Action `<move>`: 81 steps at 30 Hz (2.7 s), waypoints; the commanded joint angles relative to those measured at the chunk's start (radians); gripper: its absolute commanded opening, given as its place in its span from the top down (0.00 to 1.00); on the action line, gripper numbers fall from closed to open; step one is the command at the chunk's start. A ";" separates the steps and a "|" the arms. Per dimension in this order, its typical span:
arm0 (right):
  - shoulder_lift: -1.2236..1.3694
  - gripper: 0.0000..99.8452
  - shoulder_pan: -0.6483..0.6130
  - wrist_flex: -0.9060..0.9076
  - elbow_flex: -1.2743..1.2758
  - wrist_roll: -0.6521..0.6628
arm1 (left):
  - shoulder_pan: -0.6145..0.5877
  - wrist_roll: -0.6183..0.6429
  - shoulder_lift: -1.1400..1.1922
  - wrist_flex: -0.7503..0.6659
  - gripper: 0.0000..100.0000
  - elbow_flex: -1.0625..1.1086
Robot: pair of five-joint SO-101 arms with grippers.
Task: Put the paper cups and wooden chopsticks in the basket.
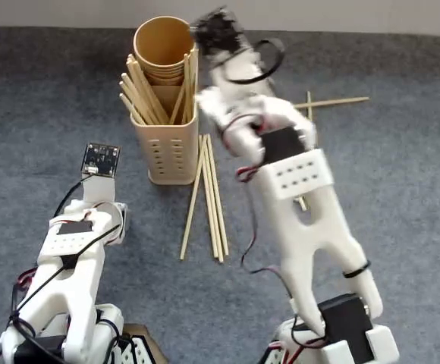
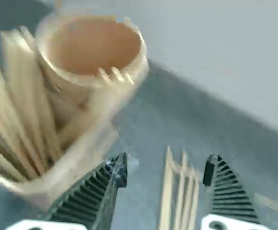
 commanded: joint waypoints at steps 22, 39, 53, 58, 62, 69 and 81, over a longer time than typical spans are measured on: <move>0.012 0.74 0.318 -0.226 0.668 0.318 | 0.030 -0.003 -0.015 -0.014 0.82 -0.002; 0.374 0.74 0.265 -0.242 0.452 0.318 | 0.030 -0.003 -0.015 -0.014 0.82 -0.002; 0.624 1.00 0.371 0.064 0.142 0.311 | 0.030 -0.003 -0.015 -0.014 0.82 -0.002; 0.446 1.00 0.401 0.096 0.139 0.170 | 0.030 -0.003 -0.015 -0.014 0.82 -0.002; 0.148 1.00 0.394 0.094 0.143 0.061 | 0.030 -0.003 -0.015 -0.014 0.82 -0.002; -0.377 1.00 0.240 0.088 0.143 -0.069 | 0.030 -0.003 -0.015 -0.014 0.82 -0.002; -0.354 1.00 -0.093 -0.483 0.209 -0.175 | 0.028 -0.003 -0.015 -0.014 0.82 -0.002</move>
